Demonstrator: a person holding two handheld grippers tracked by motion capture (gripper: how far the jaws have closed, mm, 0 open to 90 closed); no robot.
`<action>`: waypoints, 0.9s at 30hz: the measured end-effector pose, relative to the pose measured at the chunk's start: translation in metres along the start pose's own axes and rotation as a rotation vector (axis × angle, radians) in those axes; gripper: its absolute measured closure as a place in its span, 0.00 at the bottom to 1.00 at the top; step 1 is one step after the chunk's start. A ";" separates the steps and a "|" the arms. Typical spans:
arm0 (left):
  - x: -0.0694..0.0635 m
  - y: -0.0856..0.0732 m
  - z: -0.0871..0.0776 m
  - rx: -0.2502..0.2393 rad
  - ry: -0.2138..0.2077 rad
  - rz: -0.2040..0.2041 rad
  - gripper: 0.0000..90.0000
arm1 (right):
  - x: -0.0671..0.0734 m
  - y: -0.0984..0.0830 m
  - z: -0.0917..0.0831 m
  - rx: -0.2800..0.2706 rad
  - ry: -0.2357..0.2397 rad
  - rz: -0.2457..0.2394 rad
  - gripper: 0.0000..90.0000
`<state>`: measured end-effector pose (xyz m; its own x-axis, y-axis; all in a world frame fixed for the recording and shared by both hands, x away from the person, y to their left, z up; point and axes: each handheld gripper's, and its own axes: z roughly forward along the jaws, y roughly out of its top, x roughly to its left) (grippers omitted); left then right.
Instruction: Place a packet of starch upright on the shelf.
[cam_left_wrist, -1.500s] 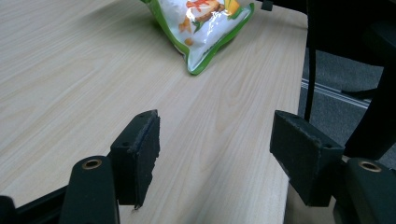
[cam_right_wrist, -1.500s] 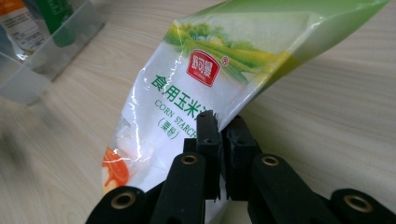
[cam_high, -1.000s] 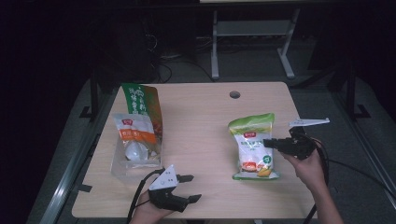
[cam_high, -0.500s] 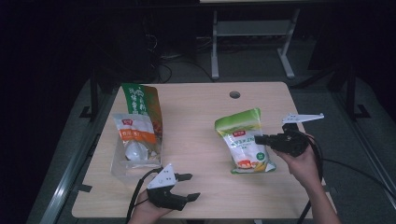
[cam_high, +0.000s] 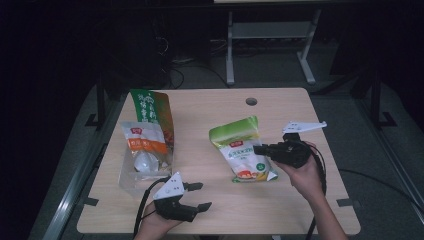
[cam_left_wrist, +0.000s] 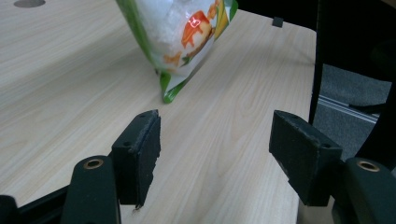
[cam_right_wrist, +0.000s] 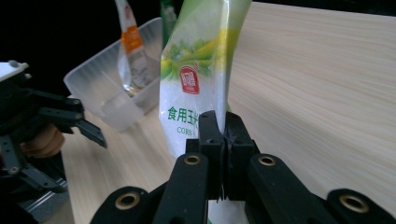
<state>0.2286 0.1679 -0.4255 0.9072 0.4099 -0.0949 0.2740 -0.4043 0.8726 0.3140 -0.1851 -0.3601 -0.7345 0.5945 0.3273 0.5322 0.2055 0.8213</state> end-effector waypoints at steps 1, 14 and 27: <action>0.000 0.000 0.000 0.000 0.000 0.000 0.37 | 0.000 0.000 0.000 0.000 0.000 0.000 0.98; 0.005 0.001 -0.001 -0.003 0.015 -0.018 0.39 | 0.017 -0.016 0.033 -0.025 0.101 -0.023 0.98; 0.010 0.013 0.020 0.002 0.015 -0.023 0.44 | 0.012 -0.040 0.015 0.028 0.137 -0.083 0.95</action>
<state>0.2474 0.1502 -0.4242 0.8958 0.4312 -0.1075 0.2952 -0.3967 0.8692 0.2901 -0.1741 -0.3962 -0.8259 0.4634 0.3213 0.4777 0.2721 0.8353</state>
